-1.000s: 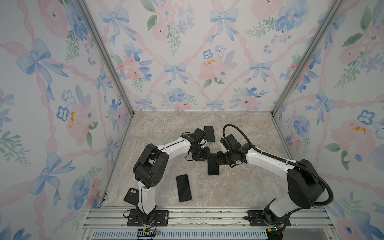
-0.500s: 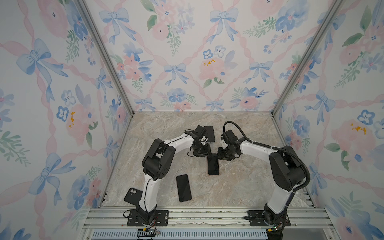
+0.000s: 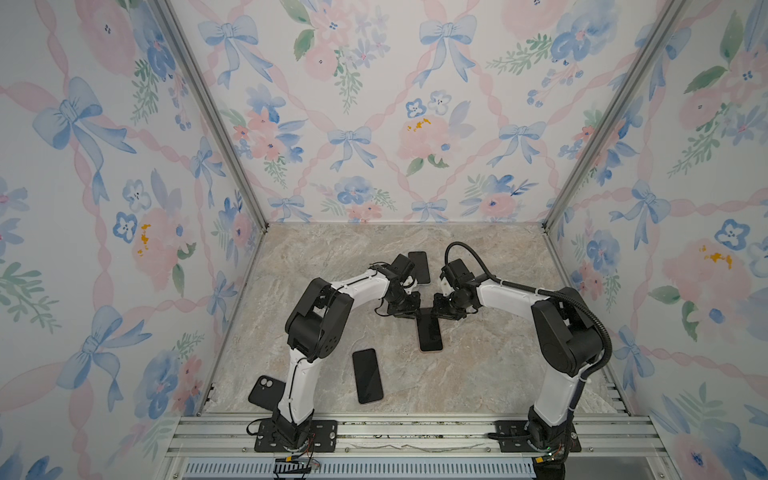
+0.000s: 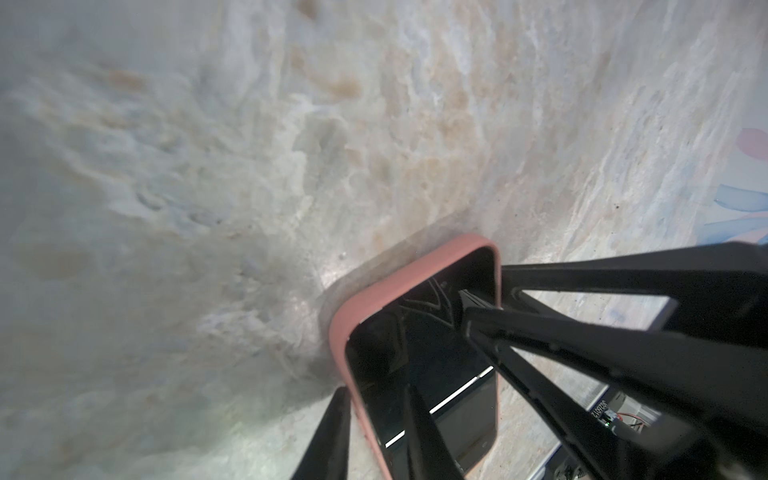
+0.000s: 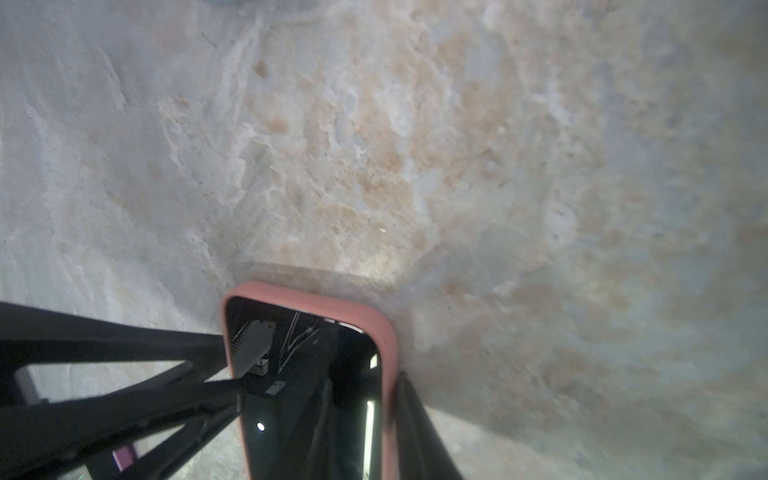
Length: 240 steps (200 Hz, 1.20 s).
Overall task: Put the phone into the phone case
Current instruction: 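Move both grippers to the phone's far end and press the case corners down, then lift both grippers off the pink-cased phone and center the right gripper above it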
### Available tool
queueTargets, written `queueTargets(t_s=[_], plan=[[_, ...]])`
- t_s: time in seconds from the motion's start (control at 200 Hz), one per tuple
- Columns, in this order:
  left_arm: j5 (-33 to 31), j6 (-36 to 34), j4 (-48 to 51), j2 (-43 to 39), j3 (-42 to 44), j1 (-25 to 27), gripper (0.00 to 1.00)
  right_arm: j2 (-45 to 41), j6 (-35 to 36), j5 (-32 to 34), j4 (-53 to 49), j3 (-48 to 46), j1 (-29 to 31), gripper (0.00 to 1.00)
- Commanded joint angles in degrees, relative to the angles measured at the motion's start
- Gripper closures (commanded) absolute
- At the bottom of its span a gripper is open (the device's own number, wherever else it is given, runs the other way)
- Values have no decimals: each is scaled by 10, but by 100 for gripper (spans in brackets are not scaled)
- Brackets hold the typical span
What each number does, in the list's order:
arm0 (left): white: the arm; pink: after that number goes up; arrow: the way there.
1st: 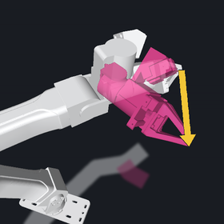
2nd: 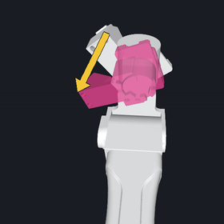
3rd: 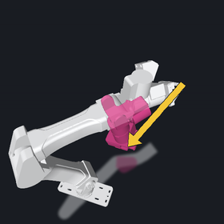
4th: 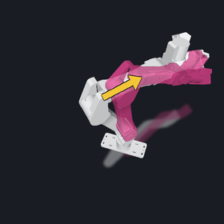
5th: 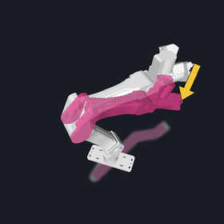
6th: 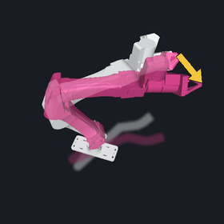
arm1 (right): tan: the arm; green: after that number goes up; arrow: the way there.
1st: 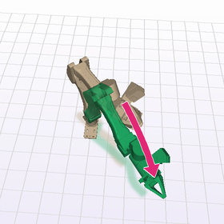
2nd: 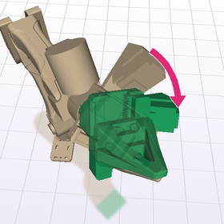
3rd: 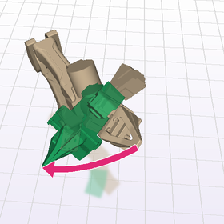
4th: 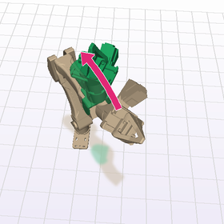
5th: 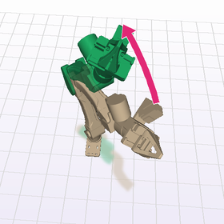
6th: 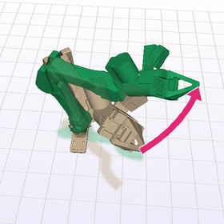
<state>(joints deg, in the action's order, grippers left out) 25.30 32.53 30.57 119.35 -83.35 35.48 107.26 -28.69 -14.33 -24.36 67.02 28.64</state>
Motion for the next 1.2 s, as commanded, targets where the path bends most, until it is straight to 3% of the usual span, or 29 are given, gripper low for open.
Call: queueTargets(t_s=[0.0, 0.225, 0.47, 0.61, 0.845, 1.025, 1.195], plan=[[19, -7, 3, 12, 5, 10, 79, 13, -5, -7, 7, 5, 6, 76], [24, -6, 2, 10, -6, 17, 83, 17, -3, 18, -17, 8, 14, 85], [23, -4, 2, 3, 2, 18, 90, 11, -2, 31, -33, 16, 21, 85], [14, -2, 2, -21, 4, 15, 87, -5, 7, 62, -77, 40, 29, 72], [-26, 6, 2, -109, 61, 8, 62, -50, 2, 160, -147, 51, 87, 43], [-46, -3, 2, -162, 119, -6, 55, -53, -11, 215, -192, 61, 129, 39], [-54, -13, 1, -200, 173, -33, 51, -25, 2, 199, -249, 100, 146, 37]])
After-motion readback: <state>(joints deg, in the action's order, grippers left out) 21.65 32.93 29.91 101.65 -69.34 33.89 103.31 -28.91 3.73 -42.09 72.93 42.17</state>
